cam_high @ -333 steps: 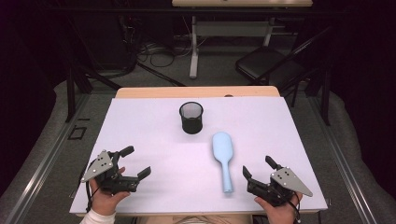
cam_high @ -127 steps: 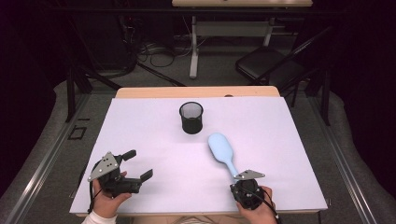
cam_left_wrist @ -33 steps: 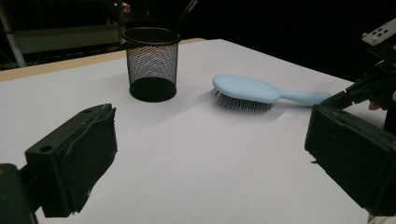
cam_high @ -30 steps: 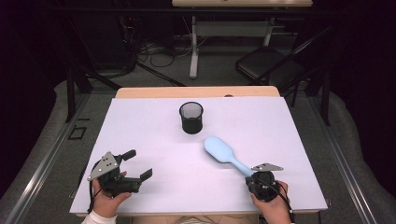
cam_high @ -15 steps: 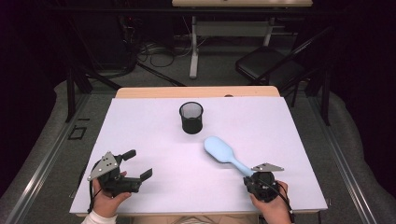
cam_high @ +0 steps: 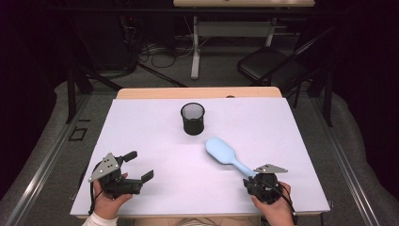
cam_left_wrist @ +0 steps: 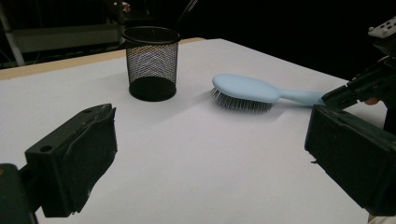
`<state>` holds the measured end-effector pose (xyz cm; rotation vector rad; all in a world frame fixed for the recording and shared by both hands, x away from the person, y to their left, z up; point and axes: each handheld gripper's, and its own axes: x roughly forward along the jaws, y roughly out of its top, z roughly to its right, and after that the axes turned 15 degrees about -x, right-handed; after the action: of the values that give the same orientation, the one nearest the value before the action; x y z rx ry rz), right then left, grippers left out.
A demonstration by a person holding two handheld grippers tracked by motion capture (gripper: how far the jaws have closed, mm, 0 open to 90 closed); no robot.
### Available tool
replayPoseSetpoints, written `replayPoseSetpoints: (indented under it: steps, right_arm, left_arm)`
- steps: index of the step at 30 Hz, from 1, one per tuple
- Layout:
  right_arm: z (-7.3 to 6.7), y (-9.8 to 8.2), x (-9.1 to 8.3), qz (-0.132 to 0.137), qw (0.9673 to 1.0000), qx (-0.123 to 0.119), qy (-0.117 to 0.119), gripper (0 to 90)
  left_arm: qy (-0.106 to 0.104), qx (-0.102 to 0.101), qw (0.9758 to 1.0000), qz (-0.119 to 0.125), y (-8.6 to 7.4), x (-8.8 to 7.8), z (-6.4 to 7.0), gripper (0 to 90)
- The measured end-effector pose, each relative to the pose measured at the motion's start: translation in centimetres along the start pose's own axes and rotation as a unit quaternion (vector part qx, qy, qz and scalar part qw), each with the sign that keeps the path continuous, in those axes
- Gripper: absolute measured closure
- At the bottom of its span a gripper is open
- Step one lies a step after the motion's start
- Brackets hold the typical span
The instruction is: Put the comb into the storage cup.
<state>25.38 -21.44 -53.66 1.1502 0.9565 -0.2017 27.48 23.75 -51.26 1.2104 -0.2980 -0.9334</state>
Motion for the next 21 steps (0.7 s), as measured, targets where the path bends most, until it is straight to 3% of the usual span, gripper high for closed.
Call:
replayPoseSetpoints:
  steps: [21]
  right_arm:
    - [0.14,0.43,-0.40,0.010,0.9997,-0.007,0.021,44.2]
  left_arm:
    - [0.001,-0.003,1.0000,0.001,-0.02,0.06,-0.08,2.3]
